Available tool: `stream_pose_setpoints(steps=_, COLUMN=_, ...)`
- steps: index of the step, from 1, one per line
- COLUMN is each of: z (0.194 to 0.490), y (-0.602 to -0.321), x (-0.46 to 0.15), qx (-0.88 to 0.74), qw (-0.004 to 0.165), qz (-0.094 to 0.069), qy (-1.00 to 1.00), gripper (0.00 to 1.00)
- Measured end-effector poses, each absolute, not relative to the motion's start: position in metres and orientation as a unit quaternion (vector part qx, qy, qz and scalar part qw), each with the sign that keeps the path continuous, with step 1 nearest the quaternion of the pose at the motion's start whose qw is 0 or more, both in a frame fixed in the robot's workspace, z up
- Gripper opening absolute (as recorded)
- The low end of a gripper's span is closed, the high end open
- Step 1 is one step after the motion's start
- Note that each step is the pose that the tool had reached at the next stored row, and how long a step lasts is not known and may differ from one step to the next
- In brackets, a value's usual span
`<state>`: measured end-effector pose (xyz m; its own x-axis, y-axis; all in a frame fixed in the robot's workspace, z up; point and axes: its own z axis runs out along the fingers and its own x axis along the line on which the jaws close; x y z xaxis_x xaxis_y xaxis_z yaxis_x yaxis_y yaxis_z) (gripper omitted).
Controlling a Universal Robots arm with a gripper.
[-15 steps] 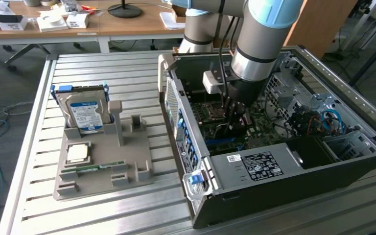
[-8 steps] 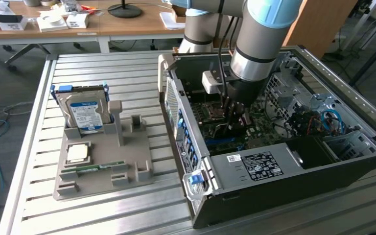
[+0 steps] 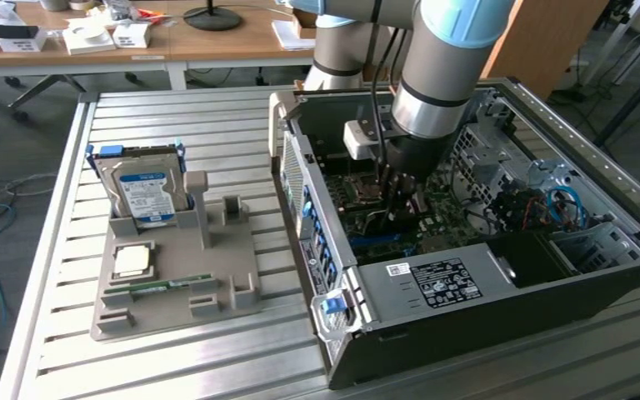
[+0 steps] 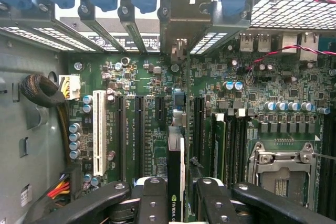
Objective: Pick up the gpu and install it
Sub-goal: 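Insert the gpu into the slot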
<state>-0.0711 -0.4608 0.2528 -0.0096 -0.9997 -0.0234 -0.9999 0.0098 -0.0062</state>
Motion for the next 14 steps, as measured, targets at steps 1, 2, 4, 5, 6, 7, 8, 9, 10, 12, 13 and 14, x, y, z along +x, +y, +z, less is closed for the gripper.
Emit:
stream_pose_setpoints(steps=1, z=0.2526, y=-0.4606, x=-0.0711, qx=-0.704, qw=0.011, qz=0.006, qy=0.71, gripper=0.26)
stream_pose_setpoints(steps=2, z=0.2525, y=-0.4607, x=-0.0711, qx=-0.704, qw=0.011, qz=0.006, qy=0.71, gripper=0.26)
stream_pose_setpoints(steps=4, z=0.2521, y=-0.4607, x=-0.0711, qx=-0.704, qw=0.011, qz=0.006, qy=0.71, gripper=0.26)
stream_pose_setpoints(steps=5, z=0.2519, y=-0.4606, x=-0.0711, qx=-0.704, qw=0.011, qz=0.006, qy=0.71, gripper=0.26)
stream_pose_setpoints(steps=6, z=0.2515, y=-0.4606, x=-0.0712, qx=-0.704, qw=0.011, qz=0.006, qy=0.71, gripper=0.26)
stream_pose_setpoints(steps=7, z=0.2511, y=-0.4606, x=-0.0712, qx=-0.704, qw=0.011, qz=0.006, qy=0.71, gripper=0.26)
stream_pose_setpoints(steps=8, z=0.2508, y=-0.4606, x=-0.0713, qx=-0.704, qw=0.011, qz=0.006, qy=0.71, gripper=0.26)
stream_pose_setpoints(steps=9, z=0.2505, y=-0.4606, x=-0.0713, qx=-0.704, qw=0.011, qz=0.006, qy=0.71, gripper=0.26)
stream_pose_setpoints(steps=10, z=0.2504, y=-0.4606, x=-0.0713, qx=-0.704, qw=0.011, qz=0.006, qy=0.71, gripper=0.26)
stream_pose_setpoints(steps=12, z=0.2502, y=-0.4606, x=-0.0714, qx=-0.704, qw=0.011, qz=0.006, qy=0.71, gripper=0.26)
stream_pose_setpoints(steps=13, z=0.2502, y=-0.4606, x=-0.0714, qx=-0.704, qw=0.011, qz=0.006, qy=0.71, gripper=0.26)
stream_pose_setpoints(steps=14, z=0.2502, y=-0.4606, x=-0.0714, qx=-0.704, qw=0.011, qz=0.006, qy=0.71, gripper=0.26)
